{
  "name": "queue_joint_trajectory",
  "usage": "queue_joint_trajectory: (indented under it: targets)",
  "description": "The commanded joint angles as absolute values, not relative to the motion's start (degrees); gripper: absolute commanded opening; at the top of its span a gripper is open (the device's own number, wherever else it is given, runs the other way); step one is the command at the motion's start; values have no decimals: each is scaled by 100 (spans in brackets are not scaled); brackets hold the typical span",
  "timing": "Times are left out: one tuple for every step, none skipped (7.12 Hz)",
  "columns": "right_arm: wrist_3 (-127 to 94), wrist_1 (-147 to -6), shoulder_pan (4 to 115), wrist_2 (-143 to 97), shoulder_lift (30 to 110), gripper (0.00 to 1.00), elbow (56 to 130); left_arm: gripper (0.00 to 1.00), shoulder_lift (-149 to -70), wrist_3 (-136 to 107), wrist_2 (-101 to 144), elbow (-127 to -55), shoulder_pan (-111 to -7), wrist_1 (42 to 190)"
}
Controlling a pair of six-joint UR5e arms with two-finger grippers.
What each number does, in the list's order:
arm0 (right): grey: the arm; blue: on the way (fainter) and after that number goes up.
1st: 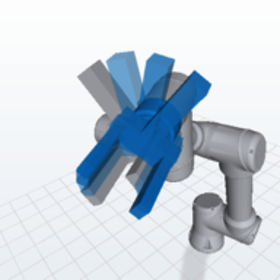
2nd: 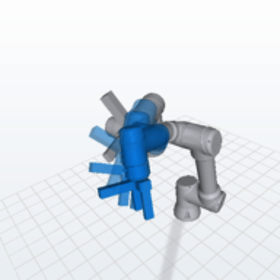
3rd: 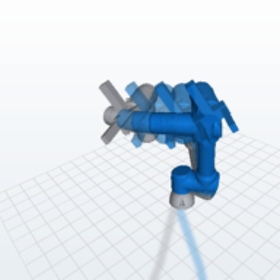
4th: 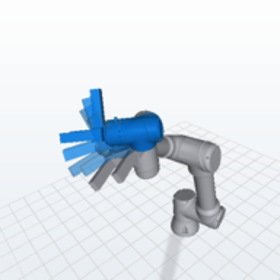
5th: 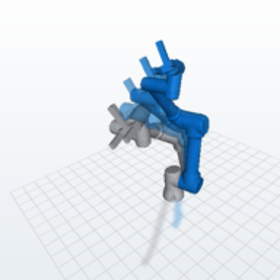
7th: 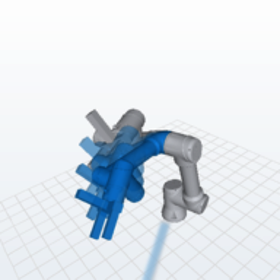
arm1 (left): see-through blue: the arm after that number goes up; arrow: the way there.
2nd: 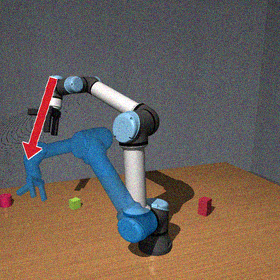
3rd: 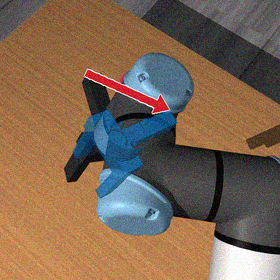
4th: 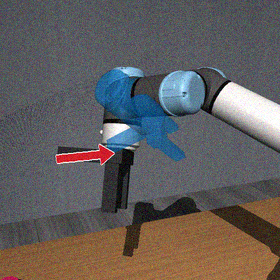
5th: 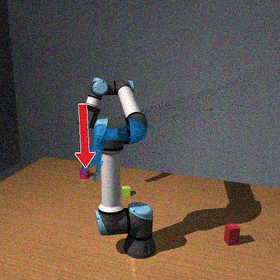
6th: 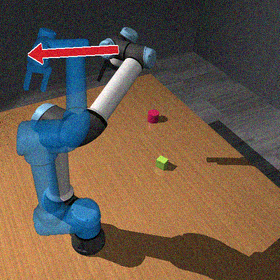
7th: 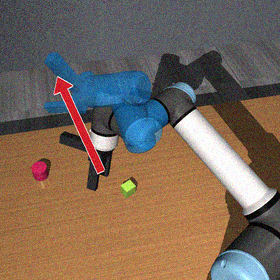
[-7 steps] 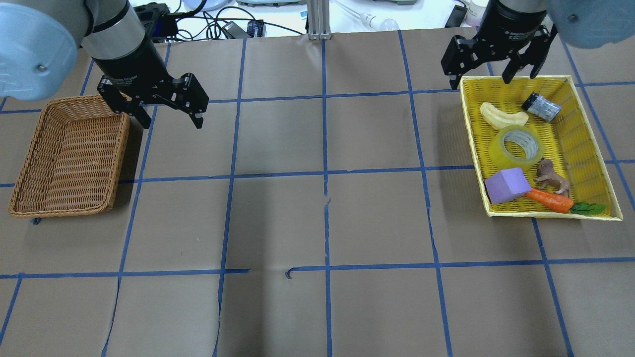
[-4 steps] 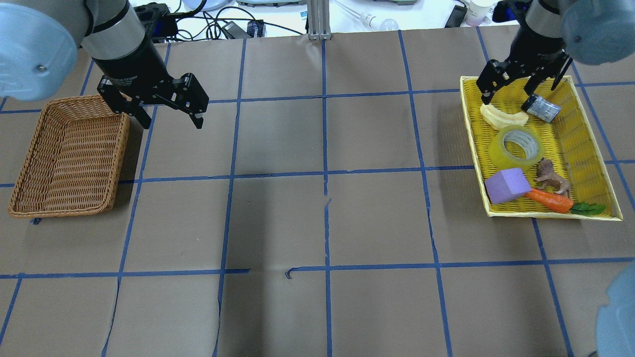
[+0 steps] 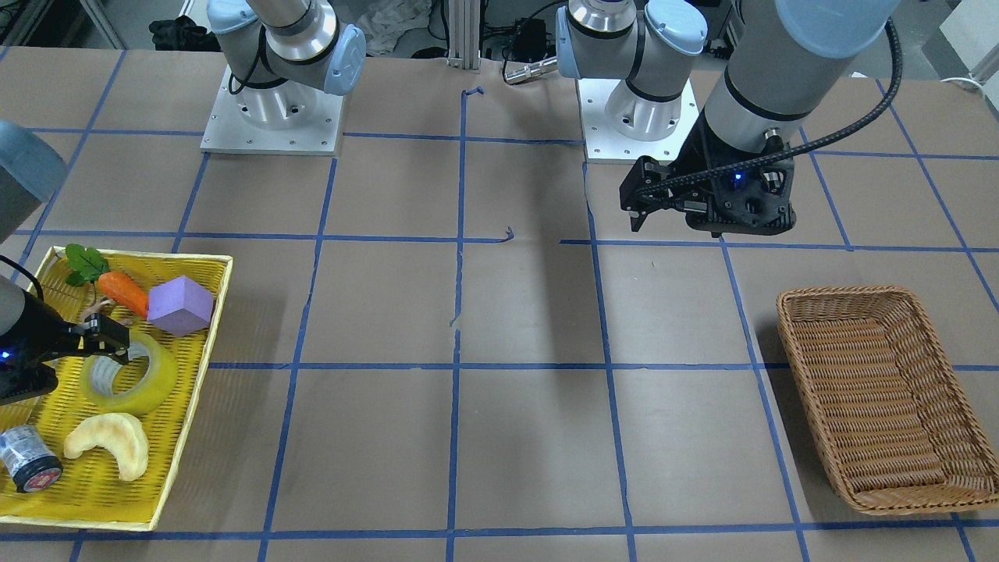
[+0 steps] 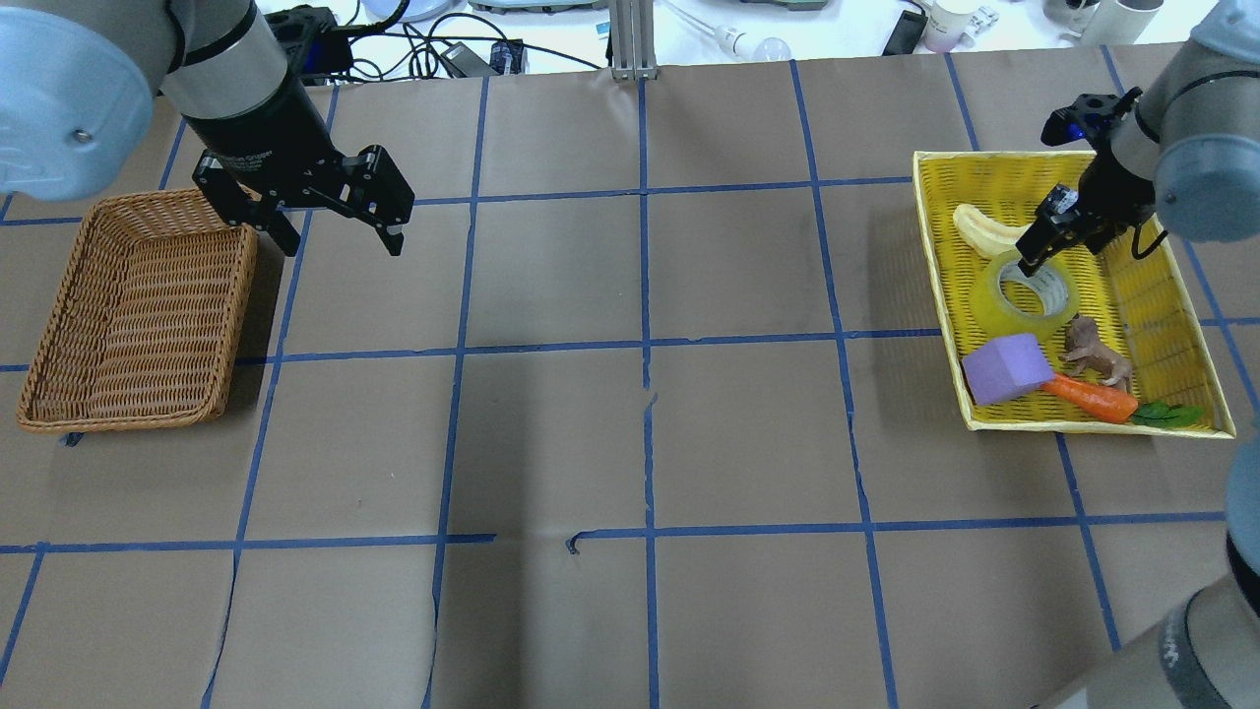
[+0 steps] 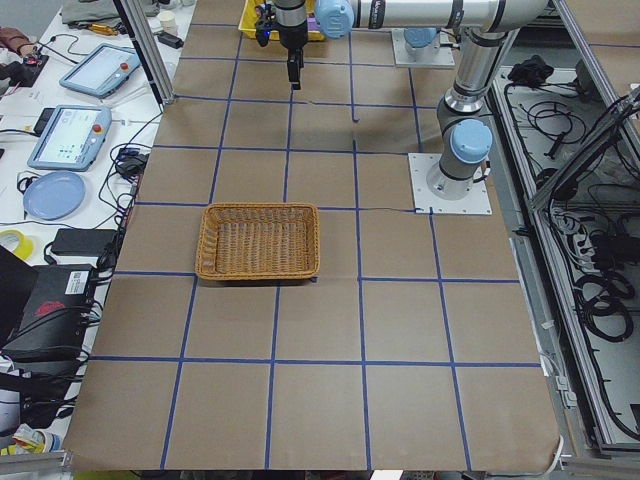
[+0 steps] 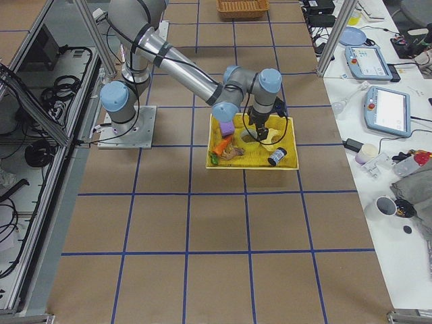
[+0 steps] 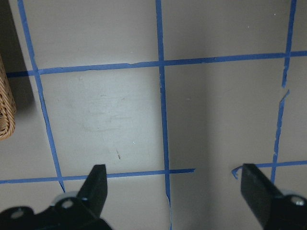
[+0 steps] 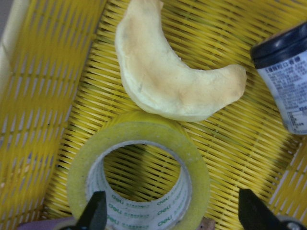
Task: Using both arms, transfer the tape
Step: 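Lower the right gripper into the tape roll's hole and grasp its rim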
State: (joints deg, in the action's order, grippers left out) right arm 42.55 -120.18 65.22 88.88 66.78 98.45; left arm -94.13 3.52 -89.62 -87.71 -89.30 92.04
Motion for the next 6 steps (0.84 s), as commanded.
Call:
queue_joint_trajectory:
  targets:
    - [4509, -12208, 6267, 8745, 6469, 78, 10010, 100, -9430, 352, -8965, -8771, -8930, 9202]
    - [4509, -12217, 6267, 8754, 6469, 61, 10046, 100, -9413, 352, -8965, -8771, -8930, 9211]
    - [4509, -12217, 6267, 8754, 6460, 28, 10046, 100, -9430, 352, -8956, -8771, -8930, 9202]
    - [4474, -12217, 6267, 8763, 6460, 5, 10037, 100, -9431, 352, -8965, -8771, -8930, 9211]
    - [4439, -12225, 6267, 8763, 6460, 0, 10037, 100, -9431, 352, -8947, -8771, -8930, 9202]
    - [4412, -12217, 6267, 8763, 6469, 0, 9994, 100, -9431, 352, -8947, -8771, -8930, 9202]
